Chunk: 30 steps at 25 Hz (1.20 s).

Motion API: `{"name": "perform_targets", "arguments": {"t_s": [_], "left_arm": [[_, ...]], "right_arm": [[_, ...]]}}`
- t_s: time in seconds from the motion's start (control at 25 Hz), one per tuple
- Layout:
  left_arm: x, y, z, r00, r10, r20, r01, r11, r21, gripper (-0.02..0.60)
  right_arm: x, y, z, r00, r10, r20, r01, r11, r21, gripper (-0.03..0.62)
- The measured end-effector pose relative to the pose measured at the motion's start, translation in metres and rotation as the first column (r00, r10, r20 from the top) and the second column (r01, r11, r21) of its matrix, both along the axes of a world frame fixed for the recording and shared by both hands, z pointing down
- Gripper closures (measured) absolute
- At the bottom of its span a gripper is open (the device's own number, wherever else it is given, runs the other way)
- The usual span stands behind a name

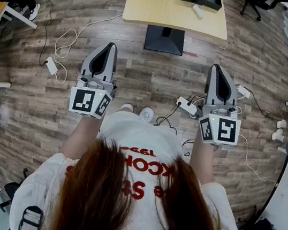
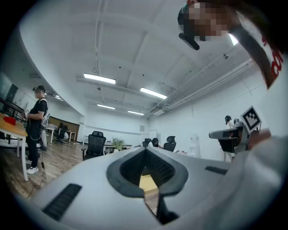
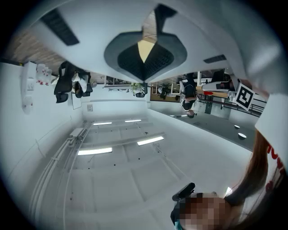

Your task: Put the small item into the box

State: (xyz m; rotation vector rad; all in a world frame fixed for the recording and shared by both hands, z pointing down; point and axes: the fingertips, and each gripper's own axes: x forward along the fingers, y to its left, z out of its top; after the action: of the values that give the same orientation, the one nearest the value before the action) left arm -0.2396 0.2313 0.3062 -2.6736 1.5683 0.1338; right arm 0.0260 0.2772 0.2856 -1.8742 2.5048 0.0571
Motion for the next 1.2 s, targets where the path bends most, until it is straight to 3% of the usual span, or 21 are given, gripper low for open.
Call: {"name": "perform_targets", "arguments": {"t_s": [0.64,1.2], "left_arm": [[0.006,-0.019,0.004,1.000,-0.016,0.018,0.016,1.000,-0.017,0.575],[0.043,-0.170,-0.008,0.995,0.102,-0.008,-0.102,0.995,0.008,0.575]], "right_arm": [[0.007,-0.020,0.002,0.994,-0.039,0.099,0.039,0.999,-0.001,0.589],[0.034,-0.144,-0.016,0.995,0.046,0.087,-0.048,0.999,0.021,0.589]]}}
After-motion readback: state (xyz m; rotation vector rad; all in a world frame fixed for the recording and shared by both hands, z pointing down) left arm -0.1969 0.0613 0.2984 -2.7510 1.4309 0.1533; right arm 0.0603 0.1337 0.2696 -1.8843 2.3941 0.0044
